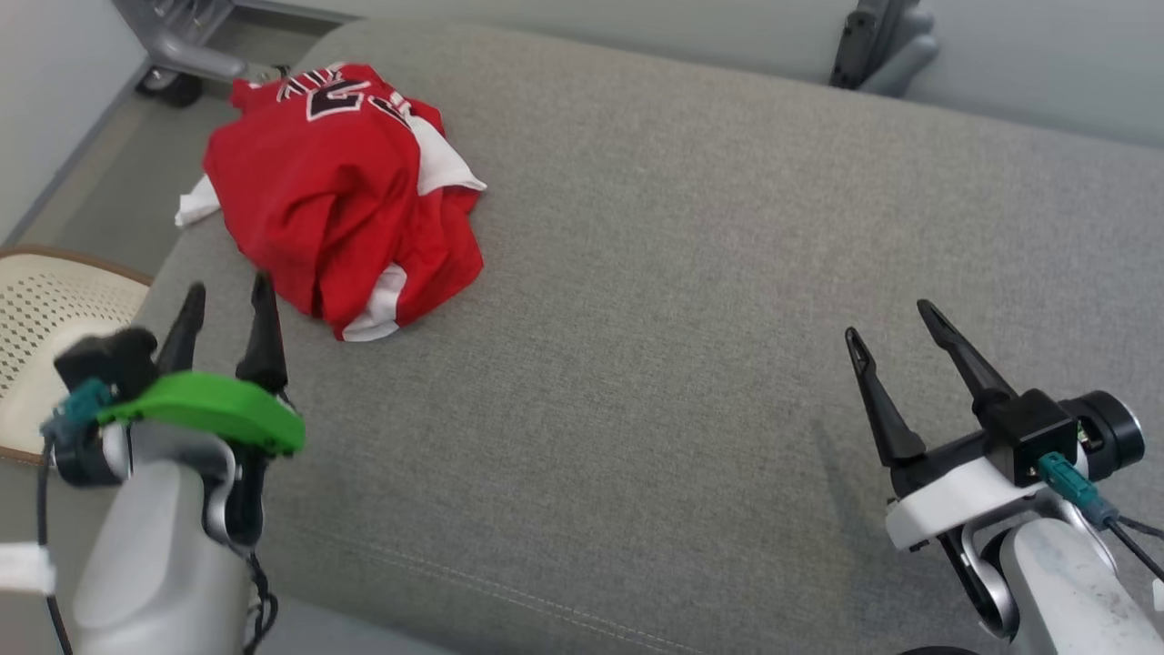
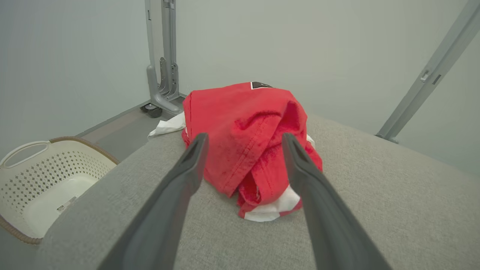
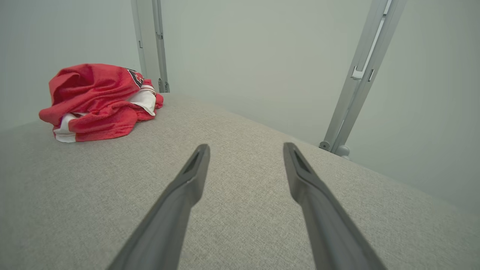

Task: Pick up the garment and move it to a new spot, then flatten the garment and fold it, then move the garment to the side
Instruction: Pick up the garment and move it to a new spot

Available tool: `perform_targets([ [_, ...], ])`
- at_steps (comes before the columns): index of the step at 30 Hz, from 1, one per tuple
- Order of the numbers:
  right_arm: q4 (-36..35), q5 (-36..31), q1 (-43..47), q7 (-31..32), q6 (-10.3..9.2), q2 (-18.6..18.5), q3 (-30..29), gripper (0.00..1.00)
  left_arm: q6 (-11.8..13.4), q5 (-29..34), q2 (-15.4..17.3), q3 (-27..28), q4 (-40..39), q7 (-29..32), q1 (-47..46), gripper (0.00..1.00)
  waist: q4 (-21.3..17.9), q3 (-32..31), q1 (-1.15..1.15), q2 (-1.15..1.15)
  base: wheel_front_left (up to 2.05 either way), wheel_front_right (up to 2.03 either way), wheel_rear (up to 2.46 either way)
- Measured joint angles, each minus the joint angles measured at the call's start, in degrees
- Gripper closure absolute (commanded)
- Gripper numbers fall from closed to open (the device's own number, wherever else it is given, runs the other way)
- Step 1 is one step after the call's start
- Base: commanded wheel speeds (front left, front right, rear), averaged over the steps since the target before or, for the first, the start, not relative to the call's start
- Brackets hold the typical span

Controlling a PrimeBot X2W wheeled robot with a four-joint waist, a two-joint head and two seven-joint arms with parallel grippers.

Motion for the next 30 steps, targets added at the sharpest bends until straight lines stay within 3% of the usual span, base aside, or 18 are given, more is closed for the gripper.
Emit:
perform_targets([
  [9, 0.2, -0.2, -3.6, 0.0, 0.00, -1.5, 1.2, 0.00, 0.0, -9.7, 5.0, -5.5, 13.0, 5.7, -15.7, 0.00, -3.5, 10.9, 0.00, 0.00, 0.00, 0.00, 0.00],
  [13, 0.1, -0.3, -4.6, 0.0, -0.01, -1.4, 1.5, 0.00, 0.3, -9.2, 7.5, -5.3, 20.8, 4.9, -19.3, 0.00, -5.8, 13.9, 0.01, 0.00, 0.00, 0.00, 0.00],
  [17, 0.0, -0.4, -4.7, 0.0, 0.00, -1.1, 1.4, 0.00, 0.3, -9.0, 7.5, -5.9, 25.9, 3.8, -21.8, 0.00, -8.1, 15.4, 0.01, 0.00, 0.00, 0.00, 0.00],
  [18, 0.0, -0.4, -4.7, 0.0, -0.01, -1.0, 1.4, 0.00, 0.3, -8.9, 7.5, -6.0, 27.0, 3.5, -22.2, 0.18, -8.5, 15.7, 0.00, 0.00, 0.00, 0.00, 0.00],
  [19, 0.1, -0.4, -4.7, 0.0, 0.00, -0.8, 1.3, 0.00, 0.3, -8.9, 7.5, -6.3, 27.8, 3.2, -22.5, 0.56, -8.9, 15.8, 0.01, 0.00, 0.00, 0.00, 0.00],
  [20, 0.1, -0.4, -4.6, 0.0, 0.00, -0.6, 1.2, 0.00, 0.3, -8.9, 7.5, -6.4, 28.5, 3.0, -22.6, 0.84, -9.2, 15.9, 0.00, 0.00, 0.00, 0.00, 0.00],
  [21, 0.3, -0.4, -4.5, 0.0, 0.00, -0.4, 1.1, 0.00, 0.2, -8.9, 7.4, -6.6, 29.0, 2.5, -22.7, 1.00, -9.4, 15.8, 0.01, 0.00, 0.00, 0.00, 0.00],
  [30, 1.0, 0.1, -2.8, 0.0, -0.01, 1.6, 1.5, 0.00, 0.2, -8.7, 10.3, -6.6, 27.5, -1.7, -24.5, 1.00, -9.6, 11.9, 0.00, 0.00, 0.00, 0.00, 0.00],
])
